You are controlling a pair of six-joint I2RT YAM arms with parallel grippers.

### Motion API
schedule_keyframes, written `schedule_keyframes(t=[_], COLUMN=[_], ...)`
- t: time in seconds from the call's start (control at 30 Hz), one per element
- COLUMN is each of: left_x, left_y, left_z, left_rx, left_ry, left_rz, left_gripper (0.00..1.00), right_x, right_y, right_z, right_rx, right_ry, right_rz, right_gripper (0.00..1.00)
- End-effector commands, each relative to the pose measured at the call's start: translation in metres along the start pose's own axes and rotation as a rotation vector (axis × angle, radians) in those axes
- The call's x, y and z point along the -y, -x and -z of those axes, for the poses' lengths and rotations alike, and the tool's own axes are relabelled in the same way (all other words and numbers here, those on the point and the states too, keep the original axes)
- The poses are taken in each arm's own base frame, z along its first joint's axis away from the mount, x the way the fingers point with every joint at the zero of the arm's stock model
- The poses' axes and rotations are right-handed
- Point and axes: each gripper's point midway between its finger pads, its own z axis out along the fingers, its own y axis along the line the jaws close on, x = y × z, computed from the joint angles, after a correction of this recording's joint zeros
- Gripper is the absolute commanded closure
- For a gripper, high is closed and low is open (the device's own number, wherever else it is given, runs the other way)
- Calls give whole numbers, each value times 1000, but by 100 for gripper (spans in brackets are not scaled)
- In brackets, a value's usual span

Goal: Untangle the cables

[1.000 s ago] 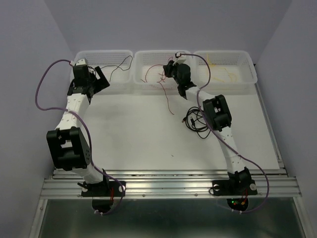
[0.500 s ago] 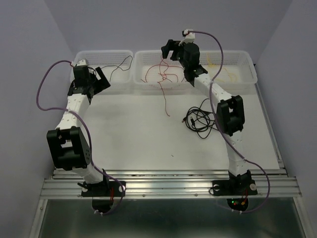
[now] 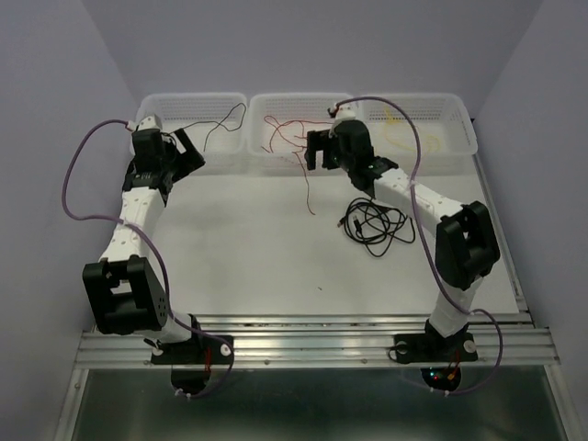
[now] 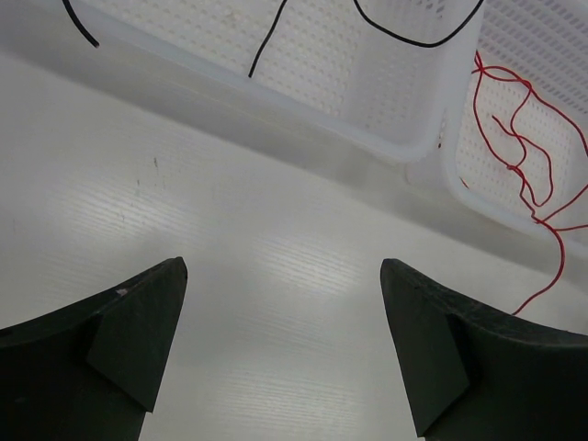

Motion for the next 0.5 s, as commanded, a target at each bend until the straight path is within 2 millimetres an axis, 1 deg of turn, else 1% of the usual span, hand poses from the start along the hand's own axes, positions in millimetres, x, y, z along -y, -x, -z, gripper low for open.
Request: schedule_keyframes(t=[0.0, 0.03, 0.07, 0.1, 0.13, 0.17, 0.2, 0.23, 0.3, 0.33, 0.37, 0.4, 0.47], left_x=[11, 10, 11, 13, 13, 14, 13, 13, 13, 13, 13, 13, 14], left_y=[1, -5, -7, -6, -10, -11, -13, -14, -15, -16, -16, -17, -17], left_z=[13, 13, 14, 16, 16, 17, 17, 18, 19, 19, 19, 19, 19], left_rx=[36, 25, 26, 33, 25, 26, 25, 25, 25, 25, 25, 25, 25], left_ry=[-50, -52, -53, -63, -64, -67, -65, -64, -64, -65, -65, -64, -66], left_rz=[20, 25, 25, 23, 22, 20, 21, 23, 27, 27, 27, 29, 28], left_gripper=[1, 1, 1, 1, 1, 1, 1, 1, 1, 1, 1, 1, 1], right_x=[-29, -29, -28, -30, -32, -29, -32, -28, -29, -32, -31, -29, -28], right_y=[-48, -65, -73, -81, -88, -95, -99, -105, -105, -100, -102, -113, -108], right_z=[20, 18, 16, 14, 11, 3, -1, -11, -20, -26, -31, -39, -49], right_rx=[-62, -79, -88, -102, -110, -109, -102, -88, -71, -30, -19, -30, 9], right_ry=[31, 24, 20, 18, 13, -6, -6, -29, -31, -21, -26, -36, -47], right_rz=[38, 37, 35, 31, 36, 40, 35, 31, 22, 17, 18, 23, 28], right_gripper=[0, 0, 0, 0, 0, 0, 0, 0, 0, 0, 0, 0, 3])
